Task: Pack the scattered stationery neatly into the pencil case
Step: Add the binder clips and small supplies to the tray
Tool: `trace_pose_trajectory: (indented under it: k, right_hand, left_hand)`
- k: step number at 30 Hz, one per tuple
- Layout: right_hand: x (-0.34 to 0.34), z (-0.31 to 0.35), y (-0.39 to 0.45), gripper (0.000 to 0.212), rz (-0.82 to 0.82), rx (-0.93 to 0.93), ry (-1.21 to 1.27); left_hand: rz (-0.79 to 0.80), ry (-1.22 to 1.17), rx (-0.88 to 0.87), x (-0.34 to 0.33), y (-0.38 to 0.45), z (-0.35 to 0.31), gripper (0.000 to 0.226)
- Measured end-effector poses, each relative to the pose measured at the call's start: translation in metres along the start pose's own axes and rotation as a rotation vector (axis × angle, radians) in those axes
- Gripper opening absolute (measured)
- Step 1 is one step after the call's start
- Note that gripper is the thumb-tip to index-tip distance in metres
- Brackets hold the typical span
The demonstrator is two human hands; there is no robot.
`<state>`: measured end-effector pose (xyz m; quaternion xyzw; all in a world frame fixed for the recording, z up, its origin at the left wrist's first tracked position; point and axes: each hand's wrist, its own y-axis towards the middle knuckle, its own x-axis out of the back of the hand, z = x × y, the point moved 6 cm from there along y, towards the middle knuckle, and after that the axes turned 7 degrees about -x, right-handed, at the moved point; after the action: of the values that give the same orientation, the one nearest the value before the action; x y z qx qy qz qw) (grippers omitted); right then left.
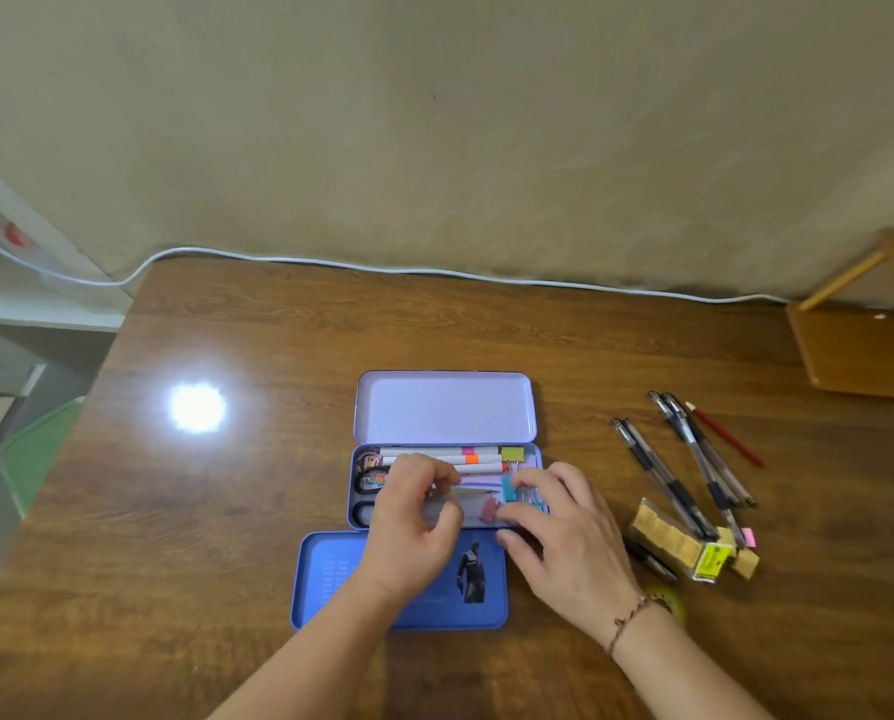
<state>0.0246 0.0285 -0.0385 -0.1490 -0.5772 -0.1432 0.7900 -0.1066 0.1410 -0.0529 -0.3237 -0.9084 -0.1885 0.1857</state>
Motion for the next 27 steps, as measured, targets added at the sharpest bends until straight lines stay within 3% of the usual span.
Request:
trace_pose_trajectory:
  k: [4, 9, 13, 19, 24, 27]
  right_hand:
    - [-0.004, -0.002, -0.009, 0.032, 0.024, -0.013, -0.084]
    - [-0.006, -0.008, -0.013, 0.037, 0.042, -0.056, -0.108]
    - [0.004, -0.024, -0.021, 0.034, -0.061, -0.117, 0.02]
    - [0.049, -0.11, -0.053, 0.02, -0.307, -0.595, 0.028]
    - [0.05, -0.145, -0.093, 0.038, -0.186, -1.065, 0.163]
    - [0.036, -0.144, -0.104, 0.029, -0.192, -1.217, 0.345]
  left_hand:
    - [0.193, 0.181, -0.144, -0.014, 0.0, -0.007, 0.018]
    - [0.214, 0.307, -0.237, -0.02, -0.001, -0.011, 0.013]
    - [0.266, 0.381, -0.288, -0.024, -0.005, -0.012, 0.014]
    - [0.314, 0.403, -0.29, -0.027, -0.006, -0.013, 0.02]
    - [0.226, 0.24, -0.268, -0.02, -0.004, -0.014, 0.013]
    - [0.116, 0.152, -0.247, -0.015, -0.001, -0.017, 0.017]
